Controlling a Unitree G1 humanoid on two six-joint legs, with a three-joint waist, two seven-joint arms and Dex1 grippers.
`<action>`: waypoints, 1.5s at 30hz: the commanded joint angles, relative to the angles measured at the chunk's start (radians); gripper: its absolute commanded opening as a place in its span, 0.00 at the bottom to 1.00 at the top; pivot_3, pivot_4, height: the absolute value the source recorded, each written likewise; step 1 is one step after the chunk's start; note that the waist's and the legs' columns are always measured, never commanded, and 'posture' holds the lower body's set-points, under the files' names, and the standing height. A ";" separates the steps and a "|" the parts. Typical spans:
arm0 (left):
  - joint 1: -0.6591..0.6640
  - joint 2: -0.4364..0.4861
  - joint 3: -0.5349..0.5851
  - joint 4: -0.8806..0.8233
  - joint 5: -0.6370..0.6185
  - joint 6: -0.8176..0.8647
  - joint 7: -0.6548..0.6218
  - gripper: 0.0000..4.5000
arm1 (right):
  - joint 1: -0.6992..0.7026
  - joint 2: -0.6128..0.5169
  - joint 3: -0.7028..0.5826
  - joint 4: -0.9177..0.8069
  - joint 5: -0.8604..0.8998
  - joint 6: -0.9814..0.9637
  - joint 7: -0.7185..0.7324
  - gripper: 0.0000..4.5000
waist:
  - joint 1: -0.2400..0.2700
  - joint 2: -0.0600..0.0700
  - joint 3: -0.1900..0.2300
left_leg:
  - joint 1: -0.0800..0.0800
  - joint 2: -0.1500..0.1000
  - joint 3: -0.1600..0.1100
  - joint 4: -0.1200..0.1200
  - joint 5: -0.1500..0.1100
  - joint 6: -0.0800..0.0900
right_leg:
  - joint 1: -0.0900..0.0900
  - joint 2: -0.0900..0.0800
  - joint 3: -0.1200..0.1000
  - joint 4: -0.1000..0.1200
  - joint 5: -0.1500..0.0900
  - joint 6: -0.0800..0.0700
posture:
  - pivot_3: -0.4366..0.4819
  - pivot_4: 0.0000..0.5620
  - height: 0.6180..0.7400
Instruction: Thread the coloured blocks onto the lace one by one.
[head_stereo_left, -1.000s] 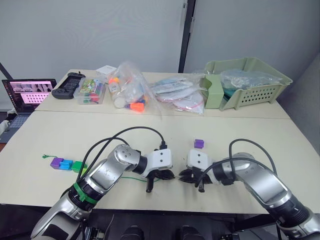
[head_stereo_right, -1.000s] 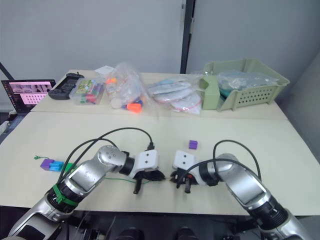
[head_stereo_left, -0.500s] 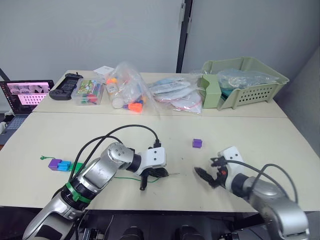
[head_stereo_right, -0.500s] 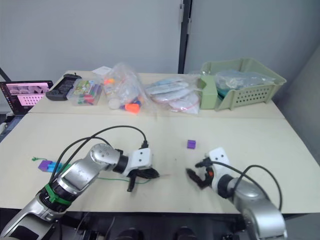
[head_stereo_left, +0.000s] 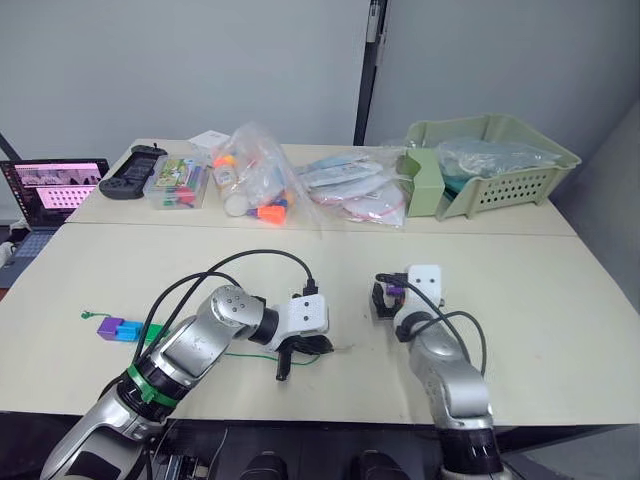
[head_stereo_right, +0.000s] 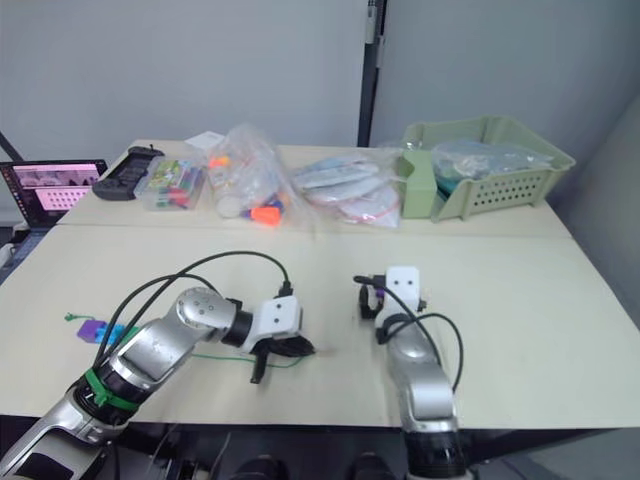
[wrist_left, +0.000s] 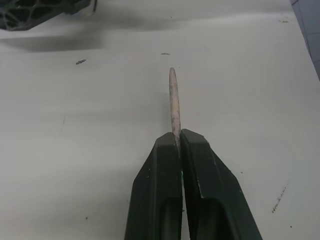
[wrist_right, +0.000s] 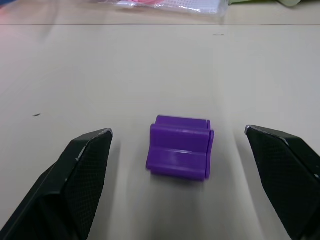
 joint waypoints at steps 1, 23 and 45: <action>0.000 0.002 0.024 -0.027 -0.004 -0.005 0.001 0.00 | -0.032 0.016 -0.026 0.089 -0.005 -0.099 -0.030 1.00 | -0.003 0.000 0.000 | 0.000 0.000 0.000 0.000 0.000 0.000 | 0.000 0.000 0.000 0.000 0.000 0.000 | 0.48 0.27 1.00; -0.002 0.006 0.022 0.003 0.006 -0.026 -0.007 0.00 | 0.509 0.026 0.243 -0.660 0.034 0.236 0.008 0.27 | -0.014 0.001 0.000 | -0.002 0.001 -0.002 -0.002 0.000 0.000 | -0.002 0.000 -0.001 0.000 0.000 0.000 | 0.48 0.27 1.00; -0.032 0.018 0.019 -0.011 0.010 -0.012 -0.044 0.00 | 0.477 -0.023 0.177 -0.802 0.121 0.338 0.082 1.00 | -0.007 -0.001 -0.001 | -0.001 0.000 -0.001 -0.001 0.000 0.000 | -0.001 0.000 -0.001 -0.001 -0.001 0.001 | 0.48 0.27 1.00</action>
